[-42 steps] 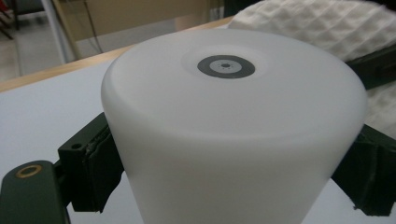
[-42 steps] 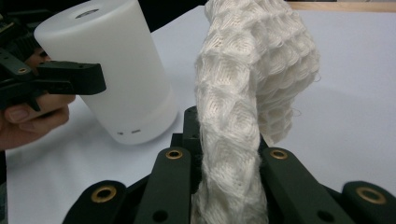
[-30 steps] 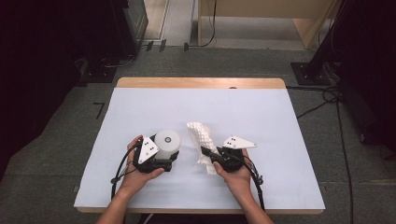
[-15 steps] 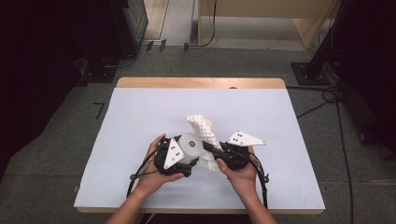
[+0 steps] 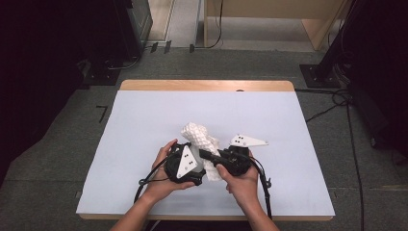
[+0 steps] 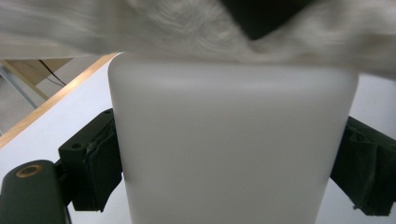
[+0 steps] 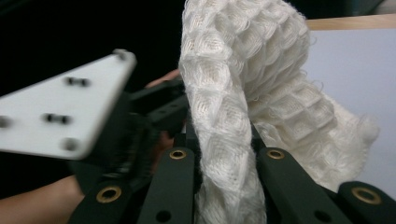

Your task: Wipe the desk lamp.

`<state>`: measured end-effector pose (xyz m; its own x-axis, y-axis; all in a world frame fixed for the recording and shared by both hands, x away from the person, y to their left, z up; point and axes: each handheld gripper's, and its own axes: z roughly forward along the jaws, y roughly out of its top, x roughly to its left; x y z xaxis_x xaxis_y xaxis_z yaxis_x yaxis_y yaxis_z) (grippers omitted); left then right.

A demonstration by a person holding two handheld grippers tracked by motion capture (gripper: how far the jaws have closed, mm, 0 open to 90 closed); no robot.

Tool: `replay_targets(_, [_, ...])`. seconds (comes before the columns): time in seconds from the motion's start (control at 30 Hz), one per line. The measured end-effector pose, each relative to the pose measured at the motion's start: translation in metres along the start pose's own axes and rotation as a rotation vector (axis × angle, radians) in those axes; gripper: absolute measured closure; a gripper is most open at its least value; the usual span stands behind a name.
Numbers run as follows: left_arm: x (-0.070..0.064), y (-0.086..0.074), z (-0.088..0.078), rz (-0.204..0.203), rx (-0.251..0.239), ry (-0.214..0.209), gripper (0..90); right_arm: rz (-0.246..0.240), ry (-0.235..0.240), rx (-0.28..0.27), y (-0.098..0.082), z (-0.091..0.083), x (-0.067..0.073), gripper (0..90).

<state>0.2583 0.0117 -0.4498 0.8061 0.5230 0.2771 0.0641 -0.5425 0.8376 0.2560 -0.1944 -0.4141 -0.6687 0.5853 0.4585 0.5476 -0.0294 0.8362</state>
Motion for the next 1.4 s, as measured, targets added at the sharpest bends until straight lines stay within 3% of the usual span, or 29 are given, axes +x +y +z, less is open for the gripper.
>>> replay_targets(0.1, [0.001,0.0,0.001,-0.011,-0.004,0.003,9.3,0.028,-0.046,-0.02,-0.003,-0.002,-0.015,81.3])
replay_targets(0.17, [-0.002,0.0,0.002,-0.004,-0.006,0.012,9.3,0.018,-0.079,-0.014,-0.002,-0.004,-0.018,81.3])
replay_targets(0.27, [-0.003,0.001,0.002,0.004,-0.007,0.017,9.3,0.007,-0.064,-0.015,-0.002,-0.003,-0.01,81.3])
replay_targets(0.3, [-0.003,0.0,0.002,0.0,-0.005,0.018,9.2,-0.005,-0.038,-0.013,-0.002,-0.001,-0.005,81.3])
replay_targets(0.43, [-0.002,-0.002,0.001,-0.018,-0.015,0.02,9.2,-0.032,-0.022,-0.005,0.001,0.003,0.013,81.3])
replay_targets(0.5, [-0.002,-0.002,0.001,-0.026,-0.017,0.026,9.2,-0.045,-0.051,-0.004,0.001,0.003,0.011,81.3])
replay_targets(0.53, [-0.001,-0.002,0.001,-0.037,-0.021,0.031,9.2,-0.053,-0.089,0.0,0.001,0.002,0.007,81.3])
replay_targets(0.67, [0.007,-0.007,0.001,-0.107,-0.043,0.089,9.0,0.006,-0.195,-0.038,-0.002,-0.011,-0.02,81.1])
replay_targets(0.77, [0.023,-0.011,-0.001,-0.228,-0.084,0.141,9.0,0.015,-0.235,-0.078,-0.006,-0.023,-0.034,80.9])
replay_targets(0.93, [0.04,-0.02,0.003,-0.354,-0.112,0.231,9.0,-0.025,-0.293,-0.075,-0.011,-0.025,-0.038,80.7])
replay_targets(1.07, [0.05,-0.027,0.007,-0.462,-0.134,0.257,9.0,-0.047,-0.315,-0.07,-0.015,-0.025,-0.04,80.5])
replay_targets(1.1, [0.05,-0.028,0.009,-0.472,-0.129,0.262,8.9,-0.056,-0.326,-0.072,-0.016,-0.026,-0.04,80.5])
replay_targets(1.27, [0.049,-0.033,0.014,-0.468,-0.113,0.278,8.8,-0.052,-0.344,-0.068,-0.02,-0.026,-0.046,80.5])
replay_targets(1.4, [0.043,-0.035,0.011,-0.428,-0.101,0.283,8.5,-0.053,-0.343,-0.059,-0.021,-0.025,-0.047,80.3])
